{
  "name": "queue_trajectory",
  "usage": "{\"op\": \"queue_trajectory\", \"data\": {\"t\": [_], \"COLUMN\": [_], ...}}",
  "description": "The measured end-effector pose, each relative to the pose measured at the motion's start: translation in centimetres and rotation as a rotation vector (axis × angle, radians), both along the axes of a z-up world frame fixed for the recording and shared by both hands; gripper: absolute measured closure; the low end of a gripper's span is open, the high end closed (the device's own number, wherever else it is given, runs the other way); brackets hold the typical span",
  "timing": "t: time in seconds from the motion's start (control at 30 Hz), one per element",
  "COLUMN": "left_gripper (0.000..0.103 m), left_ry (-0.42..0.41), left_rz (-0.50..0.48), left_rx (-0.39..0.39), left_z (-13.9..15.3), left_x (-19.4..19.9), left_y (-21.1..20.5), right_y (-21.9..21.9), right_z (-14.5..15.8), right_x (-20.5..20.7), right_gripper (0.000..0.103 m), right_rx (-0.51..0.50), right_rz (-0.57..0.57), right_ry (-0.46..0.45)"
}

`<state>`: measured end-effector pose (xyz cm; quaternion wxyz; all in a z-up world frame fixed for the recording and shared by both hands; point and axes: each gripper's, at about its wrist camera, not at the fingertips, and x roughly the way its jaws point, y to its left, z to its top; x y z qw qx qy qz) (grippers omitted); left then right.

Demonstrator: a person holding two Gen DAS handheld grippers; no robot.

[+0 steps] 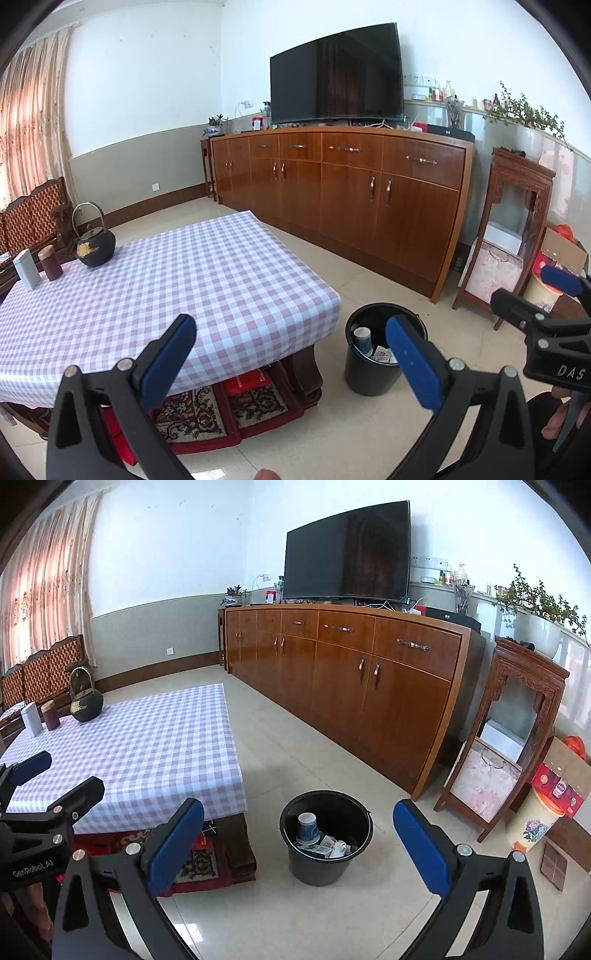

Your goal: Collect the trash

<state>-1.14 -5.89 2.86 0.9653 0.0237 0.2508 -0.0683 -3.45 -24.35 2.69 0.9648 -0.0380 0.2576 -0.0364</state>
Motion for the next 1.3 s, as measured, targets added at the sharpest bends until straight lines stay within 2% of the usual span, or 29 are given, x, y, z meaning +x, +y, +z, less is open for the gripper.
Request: {"op": "queue_trajectory", "data": {"t": [1.3], "left_gripper": [0.0], "left_ry": [-0.004], "left_rz": [-0.018], "left_rx": [0.001], "left_z": [0.19], "left_x": [-0.39], "left_y": [-0.77], "right_y": [-0.72], "right_z": [-0.03], "right_x": [-0.3], "right_gripper": [0.0], "right_rx": [0.013], "right_rz": [-0.017], "right_ry": [-0.002]}}
